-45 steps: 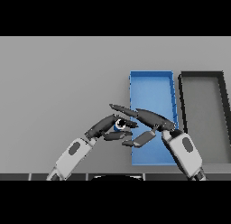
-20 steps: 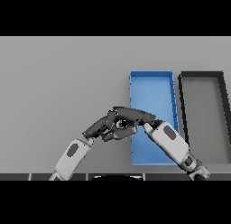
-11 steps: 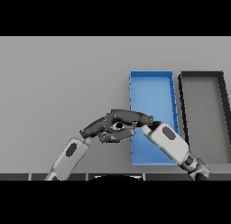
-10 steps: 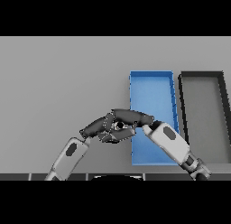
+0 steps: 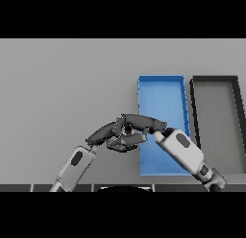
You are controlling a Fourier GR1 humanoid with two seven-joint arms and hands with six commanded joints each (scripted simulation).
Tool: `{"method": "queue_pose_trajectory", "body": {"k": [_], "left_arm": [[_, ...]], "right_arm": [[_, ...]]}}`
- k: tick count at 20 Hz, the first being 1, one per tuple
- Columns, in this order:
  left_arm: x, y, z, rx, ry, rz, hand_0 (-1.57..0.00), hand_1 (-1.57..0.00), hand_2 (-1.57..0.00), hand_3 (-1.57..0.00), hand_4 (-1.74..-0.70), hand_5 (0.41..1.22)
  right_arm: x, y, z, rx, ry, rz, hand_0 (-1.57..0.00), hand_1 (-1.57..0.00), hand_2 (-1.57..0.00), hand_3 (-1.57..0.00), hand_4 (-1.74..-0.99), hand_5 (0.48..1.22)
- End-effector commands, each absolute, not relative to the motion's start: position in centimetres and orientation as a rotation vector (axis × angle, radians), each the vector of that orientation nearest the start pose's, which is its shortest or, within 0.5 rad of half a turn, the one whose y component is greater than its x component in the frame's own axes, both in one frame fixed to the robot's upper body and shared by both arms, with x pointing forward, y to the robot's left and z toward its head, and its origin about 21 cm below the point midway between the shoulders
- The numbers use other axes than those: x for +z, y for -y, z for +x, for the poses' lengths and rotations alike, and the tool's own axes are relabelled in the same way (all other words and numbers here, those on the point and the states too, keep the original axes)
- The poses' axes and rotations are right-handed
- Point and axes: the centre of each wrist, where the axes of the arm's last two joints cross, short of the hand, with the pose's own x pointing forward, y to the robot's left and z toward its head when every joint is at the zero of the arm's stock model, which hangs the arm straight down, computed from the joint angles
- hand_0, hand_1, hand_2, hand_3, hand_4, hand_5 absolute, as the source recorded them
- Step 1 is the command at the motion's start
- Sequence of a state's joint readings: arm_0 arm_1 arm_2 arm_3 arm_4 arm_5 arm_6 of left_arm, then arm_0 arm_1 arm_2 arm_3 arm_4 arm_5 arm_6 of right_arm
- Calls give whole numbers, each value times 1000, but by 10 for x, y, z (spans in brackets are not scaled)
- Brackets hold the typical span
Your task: Pick up the blue pipe and place it into the blue bin.
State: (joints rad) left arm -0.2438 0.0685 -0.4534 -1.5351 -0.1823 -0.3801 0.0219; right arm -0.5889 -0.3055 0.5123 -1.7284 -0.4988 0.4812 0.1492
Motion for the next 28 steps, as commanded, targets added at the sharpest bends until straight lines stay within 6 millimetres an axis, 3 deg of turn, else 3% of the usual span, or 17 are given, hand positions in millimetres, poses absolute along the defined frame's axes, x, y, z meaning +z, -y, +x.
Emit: {"method": "queue_pose_trajectory", "body": {"k": [1, 2, 4, 7, 11, 14, 17, 19, 21, 25, 28], "left_arm": [[42, -111, 271, -1004, 1564, -424, -12, -12, -10, -11, -896, 555], [38, -111, 269, -998, 1559, -426, -10, -9, -8, -9, -901, 548], [37, -112, 267, -995, 1545, -430, -6, -5, -5, -5, -911, 534], [36, -113, 267, -995, 1520, -427, -3, -2, -2, -2, -915, 507], [39, -109, 261, -998, 1513, -430, 0, 0, 0, 0, -917, 503], [44, -113, 262, -1011, 1539, -427, 0, 0, 0, 0, -908, 502], [42, -118, 261, -1005, 1526, -434, 1, 1, 1, 1, -906, 492], [42, -117, 262, -1003, 1533, -437, 1, 1, 1, 1, -907, 491], [40, -119, 263, -995, 1526, -431, 1, 1, 1, 1, -911, 487], [43, -120, 267, -986, 1518, -427, 1, 1, 1, 1, -898, 489], [42, -121, 264, -978, 1515, -439, 1, 1, 1, 1, -893, 478]], "right_arm": [[164, 108, 289, 1135, 1627, 936, -1571, -1571, -1571, -1571, -1490, 1221], [168, 111, 286, 1108, 1607, 966, -1571, -1571, -1571, -1571, -1491, 1221], [186, 113, 287, 1085, 1595, 1001, -1571, -1571, -1571, -1571, -1581, 1221], [214, 122, 291, 1014, 1563, 1047, -1571, -1571, -1571, -1571, -1659, 1221], [275, 132, 303, 894, 1639, 1107, -1571, -1571, -1571, -1571, -1707, 1141], [315, 142, 316, 830, 1796, 1040, -1571, -1571, -1571, -1571, -1724, 1117], [336, 155, 338, 726, 1863, 880, -1571, -1571, -1571, -1571, -1732, 1117], [336, 172, 358, 620, 1855, 772, -1571, -1571, -1571, -1571, -1735, 1131], [321, 189, 380, 566, 1816, 642, -1571, -1571, -1571, -1571, -1737, 1135], [272, 220, 398, 425, 1672, 513, -1571, -1571, -1571, -1571, -1740, 1117], [232, 235, 397, 369, 1545, 424, -1571, -1571, -1571, -1571, -1740, 1121]]}}
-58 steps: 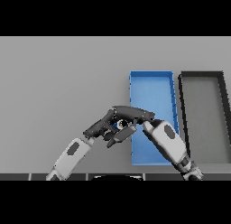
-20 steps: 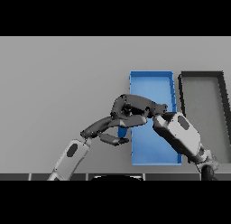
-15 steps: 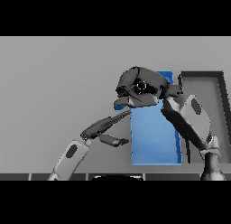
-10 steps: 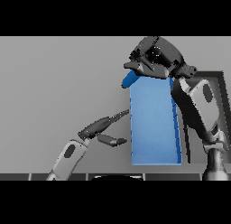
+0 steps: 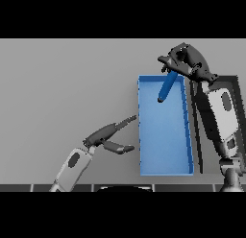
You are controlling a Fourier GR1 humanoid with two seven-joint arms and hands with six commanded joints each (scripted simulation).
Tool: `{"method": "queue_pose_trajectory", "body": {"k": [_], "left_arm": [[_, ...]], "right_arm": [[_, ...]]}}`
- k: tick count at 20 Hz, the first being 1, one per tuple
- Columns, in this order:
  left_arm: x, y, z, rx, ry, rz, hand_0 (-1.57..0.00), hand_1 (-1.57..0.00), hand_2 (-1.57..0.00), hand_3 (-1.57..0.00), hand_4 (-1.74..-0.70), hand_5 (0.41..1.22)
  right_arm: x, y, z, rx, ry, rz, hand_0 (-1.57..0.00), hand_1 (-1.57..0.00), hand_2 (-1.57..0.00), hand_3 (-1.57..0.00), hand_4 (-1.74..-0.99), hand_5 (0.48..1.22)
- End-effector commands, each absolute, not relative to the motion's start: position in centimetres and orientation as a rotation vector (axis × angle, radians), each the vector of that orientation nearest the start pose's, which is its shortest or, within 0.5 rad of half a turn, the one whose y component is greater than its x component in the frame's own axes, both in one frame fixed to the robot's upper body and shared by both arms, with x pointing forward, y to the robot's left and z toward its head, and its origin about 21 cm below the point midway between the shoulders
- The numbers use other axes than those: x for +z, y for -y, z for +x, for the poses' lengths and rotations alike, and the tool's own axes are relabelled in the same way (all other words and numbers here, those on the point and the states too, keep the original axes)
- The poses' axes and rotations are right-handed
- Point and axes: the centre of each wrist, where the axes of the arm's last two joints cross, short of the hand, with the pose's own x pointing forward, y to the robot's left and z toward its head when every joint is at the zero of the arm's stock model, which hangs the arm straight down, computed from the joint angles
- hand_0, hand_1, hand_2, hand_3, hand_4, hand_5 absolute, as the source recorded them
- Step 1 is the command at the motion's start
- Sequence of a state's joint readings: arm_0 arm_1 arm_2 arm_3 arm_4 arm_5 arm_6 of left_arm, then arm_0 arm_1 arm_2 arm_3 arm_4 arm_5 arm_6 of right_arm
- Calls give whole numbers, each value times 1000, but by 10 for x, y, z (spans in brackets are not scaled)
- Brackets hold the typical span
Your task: Pick up the blue pipe and place it into the blue bin.
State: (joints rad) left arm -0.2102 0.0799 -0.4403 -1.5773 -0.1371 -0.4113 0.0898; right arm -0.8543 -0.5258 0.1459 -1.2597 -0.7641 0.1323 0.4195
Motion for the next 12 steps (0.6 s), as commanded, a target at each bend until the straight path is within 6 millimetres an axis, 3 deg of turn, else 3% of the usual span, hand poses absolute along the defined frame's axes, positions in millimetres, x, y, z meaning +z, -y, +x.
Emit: {"method": "queue_pose_trajectory", "body": {"k": [1, 6, 9, 10, 11, 12], "left_arm": [[41, -122, 263, -983, 1506, -436, 1, 1, 1, 1, -890, 474], [38, -117, 260, -982, 1522, -440, 1, 1, 1, 1, -881, 463], [38, -121, 261, -979, 1517, -427, 1, 1, 1, 1, -882, 462], [38, -121, 261, -979, 1516, -427, 1, 1, 1, 1, -884, 460], [39, -119, 260, -978, 1513, -431, 1, 1, 1, 1, -885, 457], [40, -119, 262, -980, 1509, -425, 1, 1, 1, 1, -886, 455]], "right_arm": [[222, 235, 395, 358, 1502, 404, -1571, -1571, -1571, -1571, -1740, 1120], [165, 250, 384, 289, 1233, 314, -1571, -1571, -1571, -1571, -1741, 1122], [135, 252, 376, 322, 1136, 283, -1571, -1571, -1571, -1571, -1622, 1121], [134, 252, 376, 344, 1132, 275, -1571, -1571, -1571, -1571, -1591, 1114], [125, 256, 377, 334, 1112, 253, -1571, -1571, -1571, -1330, -1599, 1110], [121, 254, 377, 294, 1120, 246, -1563, -1459, -1393, -1122, -1547, 1133]]}}
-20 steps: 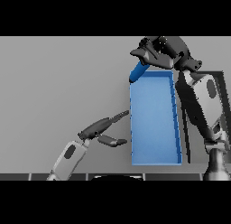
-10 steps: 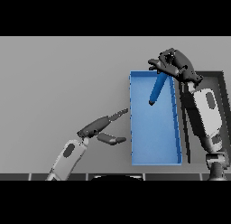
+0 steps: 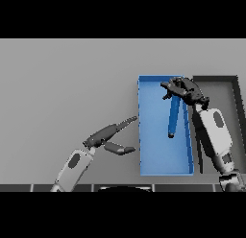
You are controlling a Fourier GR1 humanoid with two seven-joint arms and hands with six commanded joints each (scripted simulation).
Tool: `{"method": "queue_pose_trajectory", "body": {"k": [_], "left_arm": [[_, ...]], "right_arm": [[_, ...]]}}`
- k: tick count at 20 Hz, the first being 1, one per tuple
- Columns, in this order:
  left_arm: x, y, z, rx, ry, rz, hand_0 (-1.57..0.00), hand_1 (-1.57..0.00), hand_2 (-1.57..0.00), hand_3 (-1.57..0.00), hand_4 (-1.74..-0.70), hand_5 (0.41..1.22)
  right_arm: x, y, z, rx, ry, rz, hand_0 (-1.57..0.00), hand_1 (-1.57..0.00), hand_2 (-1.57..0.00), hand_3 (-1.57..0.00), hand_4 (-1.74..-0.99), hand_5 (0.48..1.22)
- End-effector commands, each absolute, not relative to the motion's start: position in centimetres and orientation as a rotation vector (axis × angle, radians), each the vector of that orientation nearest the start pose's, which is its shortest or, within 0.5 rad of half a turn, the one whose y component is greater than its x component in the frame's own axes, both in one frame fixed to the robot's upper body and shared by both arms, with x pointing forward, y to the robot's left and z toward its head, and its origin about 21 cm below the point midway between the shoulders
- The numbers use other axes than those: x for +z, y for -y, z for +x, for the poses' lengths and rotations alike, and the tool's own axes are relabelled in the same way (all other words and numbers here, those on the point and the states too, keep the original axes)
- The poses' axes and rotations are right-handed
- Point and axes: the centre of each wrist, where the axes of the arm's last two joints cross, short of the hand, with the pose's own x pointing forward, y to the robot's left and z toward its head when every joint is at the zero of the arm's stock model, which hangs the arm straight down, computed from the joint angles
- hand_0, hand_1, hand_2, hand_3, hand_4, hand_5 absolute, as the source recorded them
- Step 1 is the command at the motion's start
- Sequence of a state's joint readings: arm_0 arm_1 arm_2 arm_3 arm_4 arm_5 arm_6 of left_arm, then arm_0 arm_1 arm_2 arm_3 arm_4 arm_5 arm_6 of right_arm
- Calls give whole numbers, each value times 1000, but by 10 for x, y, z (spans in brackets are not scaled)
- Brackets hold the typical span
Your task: Pick up the blue pipe and place it into the blue bin.
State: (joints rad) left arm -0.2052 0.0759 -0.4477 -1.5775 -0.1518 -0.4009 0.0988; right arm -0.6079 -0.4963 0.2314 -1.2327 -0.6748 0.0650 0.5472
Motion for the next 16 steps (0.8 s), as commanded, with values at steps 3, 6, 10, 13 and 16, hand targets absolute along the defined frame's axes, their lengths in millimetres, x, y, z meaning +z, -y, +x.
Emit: {"method": "queue_pose_trajectory", "body": {"k": [3, 6, 10, 13, 16], "left_arm": [[39, -116, 260, -980, 1515, -435, 1, 1, 1, 1, -885, 453], [39, -115, 260, -982, 1504, -432, 1, 1, 1, 1, -889, 453], [40, -118, 261, -982, 1512, -438, 1, 1, 1, 1, -896, 451], [40, -118, 263, -972, 1502, -424, 1, 1, 1, 1, -901, 453], [40, -115, 263, -975, 1507, -435, 1, 1, 1, 1, -912, 458]], "right_arm": [[107, 250, 380, 251, 1083, 227, -836, -746, -712, -574, -1392, 1176], [103, 250, 379, 358, 971, 183, -427, -382, -364, -293, -1242, 1081], [93, 240, 380, 560, 1072, 75, -174, -156, -149, -120, -1149, 887], [88, 242, 381, 602, 1090, 42, -89, -79, -76, -61, -1126, 794], [84, 245, 384, 591, 1034, -3, -45, -40, -38, -31, -1124, 717]]}}
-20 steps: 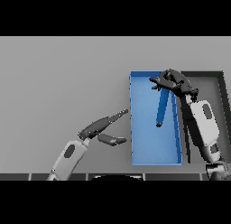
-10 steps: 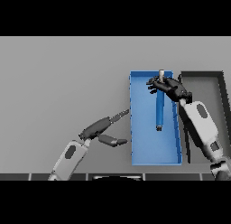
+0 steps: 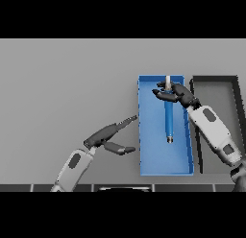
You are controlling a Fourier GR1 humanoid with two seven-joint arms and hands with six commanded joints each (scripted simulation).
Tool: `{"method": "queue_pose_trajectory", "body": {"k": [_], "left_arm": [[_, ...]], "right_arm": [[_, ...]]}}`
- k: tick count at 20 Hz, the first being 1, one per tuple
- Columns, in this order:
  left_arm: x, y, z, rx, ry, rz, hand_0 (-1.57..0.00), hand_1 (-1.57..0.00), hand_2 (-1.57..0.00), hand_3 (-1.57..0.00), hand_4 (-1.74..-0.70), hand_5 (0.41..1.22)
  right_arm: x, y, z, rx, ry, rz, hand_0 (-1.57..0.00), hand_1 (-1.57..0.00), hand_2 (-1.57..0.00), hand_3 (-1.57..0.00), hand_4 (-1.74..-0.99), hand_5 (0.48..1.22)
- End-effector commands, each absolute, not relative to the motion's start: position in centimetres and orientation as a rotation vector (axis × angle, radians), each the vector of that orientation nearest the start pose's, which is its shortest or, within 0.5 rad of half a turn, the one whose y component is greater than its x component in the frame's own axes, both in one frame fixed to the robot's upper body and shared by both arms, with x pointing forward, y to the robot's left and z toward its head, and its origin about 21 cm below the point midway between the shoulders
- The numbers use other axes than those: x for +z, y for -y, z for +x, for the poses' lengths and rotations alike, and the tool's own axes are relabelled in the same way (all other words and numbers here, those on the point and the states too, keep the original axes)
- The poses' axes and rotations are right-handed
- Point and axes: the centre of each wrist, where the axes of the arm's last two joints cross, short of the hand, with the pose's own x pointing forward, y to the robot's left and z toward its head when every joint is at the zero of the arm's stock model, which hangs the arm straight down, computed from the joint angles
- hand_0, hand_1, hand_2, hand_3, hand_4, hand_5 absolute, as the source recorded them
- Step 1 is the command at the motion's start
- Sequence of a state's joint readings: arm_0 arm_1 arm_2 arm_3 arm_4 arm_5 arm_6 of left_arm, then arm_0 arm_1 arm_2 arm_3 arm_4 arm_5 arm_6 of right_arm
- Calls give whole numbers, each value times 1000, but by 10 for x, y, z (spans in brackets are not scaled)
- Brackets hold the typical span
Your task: Pick up the blue pipe and place it into the blue bin.
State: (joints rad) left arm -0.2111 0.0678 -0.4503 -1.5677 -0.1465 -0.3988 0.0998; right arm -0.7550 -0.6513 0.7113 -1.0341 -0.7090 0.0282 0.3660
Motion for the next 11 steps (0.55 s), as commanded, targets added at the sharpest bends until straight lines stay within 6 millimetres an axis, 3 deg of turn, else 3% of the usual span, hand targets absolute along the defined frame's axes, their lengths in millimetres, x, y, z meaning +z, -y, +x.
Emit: {"method": "queue_pose_trajectory", "body": {"k": [1, 4, 11], "left_arm": [[39, -112, 262, -970, 1509, -445, 1, 1, 1, 1, -914, 459], [39, -120, 264, -968, 1511, -437, 1, 1, 1, 1, -916, 464], [35, -109, 265, -961, 1494, -453, 1, 1, 1, 1, -920, 468]], "right_arm": [[79, 243, 383, 590, 929, -14, -36, -32, -30, -24, -1122, 705], [76, 249, 376, 586, 858, -7, -18, -16, -15, -12, -1123, 689], [73, 246, 374, 601, 856, 16, -9, -8, -7, -6, -1129, 677]]}}
